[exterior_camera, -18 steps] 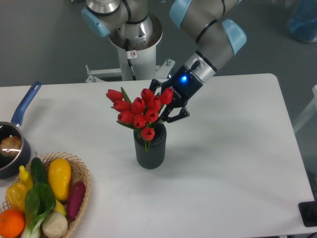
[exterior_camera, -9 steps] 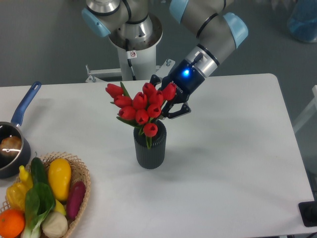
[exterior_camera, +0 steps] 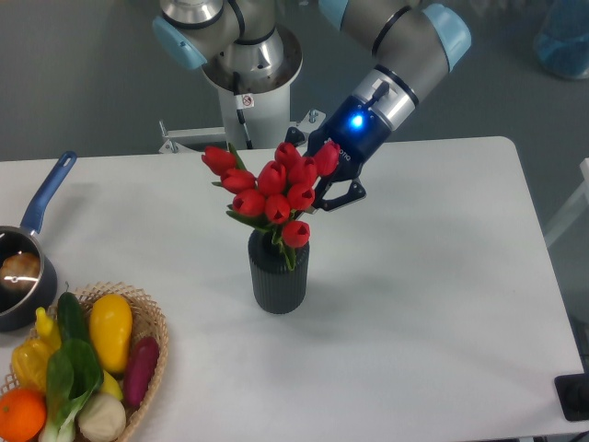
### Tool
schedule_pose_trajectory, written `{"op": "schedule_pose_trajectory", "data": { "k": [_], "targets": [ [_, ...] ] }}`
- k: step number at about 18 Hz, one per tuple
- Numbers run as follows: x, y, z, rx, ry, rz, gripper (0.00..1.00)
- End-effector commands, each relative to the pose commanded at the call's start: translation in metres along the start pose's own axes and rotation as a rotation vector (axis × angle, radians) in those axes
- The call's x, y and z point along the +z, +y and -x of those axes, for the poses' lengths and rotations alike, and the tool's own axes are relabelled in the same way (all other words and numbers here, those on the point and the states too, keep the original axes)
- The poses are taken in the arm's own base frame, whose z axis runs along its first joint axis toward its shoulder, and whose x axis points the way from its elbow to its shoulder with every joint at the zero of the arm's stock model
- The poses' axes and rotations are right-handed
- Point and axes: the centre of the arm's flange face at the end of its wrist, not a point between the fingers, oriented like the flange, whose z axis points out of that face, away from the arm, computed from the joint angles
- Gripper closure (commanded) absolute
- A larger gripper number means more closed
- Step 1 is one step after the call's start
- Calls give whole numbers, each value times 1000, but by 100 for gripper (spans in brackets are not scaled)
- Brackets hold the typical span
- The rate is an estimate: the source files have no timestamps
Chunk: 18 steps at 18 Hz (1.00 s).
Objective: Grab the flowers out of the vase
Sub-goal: 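Lift the gripped tulips upward out of the vase, then raise the tulip bunch higher, clearing the stems from the vase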
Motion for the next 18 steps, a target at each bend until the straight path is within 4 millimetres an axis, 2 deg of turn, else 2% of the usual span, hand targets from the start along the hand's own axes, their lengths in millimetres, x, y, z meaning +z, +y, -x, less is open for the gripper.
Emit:
{"op": "schedule_pose_trajectory", "data": {
  "k": [9,18],
  "targets": [
    [-25,-23,-8,-49,-32,-134,63],
    [-62,-40,4,-85,-83,-225,63]
  ]
}}
